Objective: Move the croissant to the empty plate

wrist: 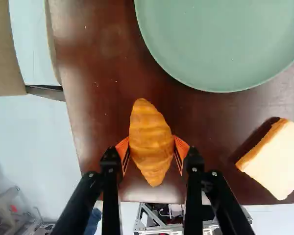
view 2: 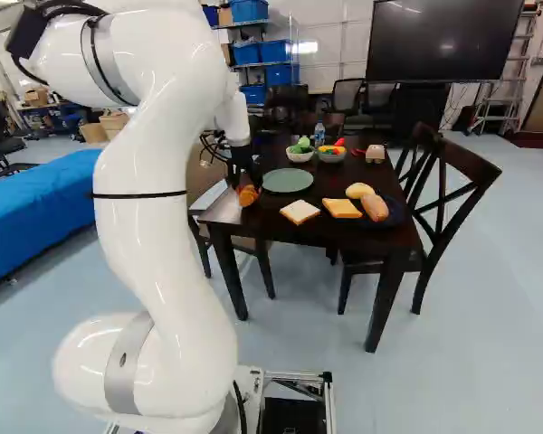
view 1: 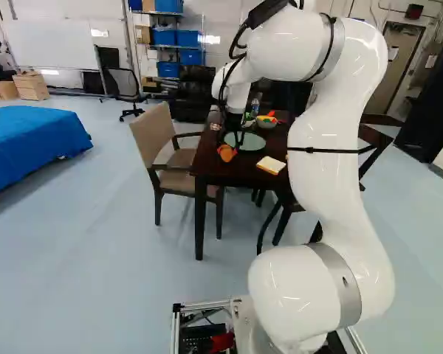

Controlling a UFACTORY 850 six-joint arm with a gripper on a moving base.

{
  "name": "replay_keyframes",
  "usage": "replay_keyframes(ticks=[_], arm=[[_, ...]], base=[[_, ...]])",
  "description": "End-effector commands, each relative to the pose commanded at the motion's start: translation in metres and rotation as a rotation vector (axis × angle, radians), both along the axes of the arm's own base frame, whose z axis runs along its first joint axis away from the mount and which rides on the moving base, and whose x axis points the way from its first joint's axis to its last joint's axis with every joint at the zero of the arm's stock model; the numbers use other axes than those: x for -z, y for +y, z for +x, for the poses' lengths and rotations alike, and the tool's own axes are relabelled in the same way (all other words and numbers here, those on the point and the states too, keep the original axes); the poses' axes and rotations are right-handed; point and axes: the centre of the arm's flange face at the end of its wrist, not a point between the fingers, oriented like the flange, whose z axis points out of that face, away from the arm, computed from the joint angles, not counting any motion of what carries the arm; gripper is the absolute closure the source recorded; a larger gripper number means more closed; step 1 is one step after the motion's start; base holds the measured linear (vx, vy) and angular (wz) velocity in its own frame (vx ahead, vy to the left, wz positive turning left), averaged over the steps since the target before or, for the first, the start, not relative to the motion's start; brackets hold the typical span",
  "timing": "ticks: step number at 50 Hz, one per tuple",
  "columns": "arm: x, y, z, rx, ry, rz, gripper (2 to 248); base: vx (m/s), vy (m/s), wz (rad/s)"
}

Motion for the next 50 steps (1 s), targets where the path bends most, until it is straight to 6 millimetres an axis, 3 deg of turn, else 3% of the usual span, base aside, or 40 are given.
replay_keyframes(ticks=[13, 37, 50], arm=[[-0.019, -0.011, 0.013, 0.016, -0.039, 0.001, 113], [-0.053, -0.052, 0.031, 0.031, -0.097, -0.061, 113], [-0.052, -0.055, 0.052, 0.02, -0.115, -0.08, 113]], base=[[0.0, 0.0, 0.0], [0.0, 0.0, 0.0], [0.0, 0.0, 0.0]])
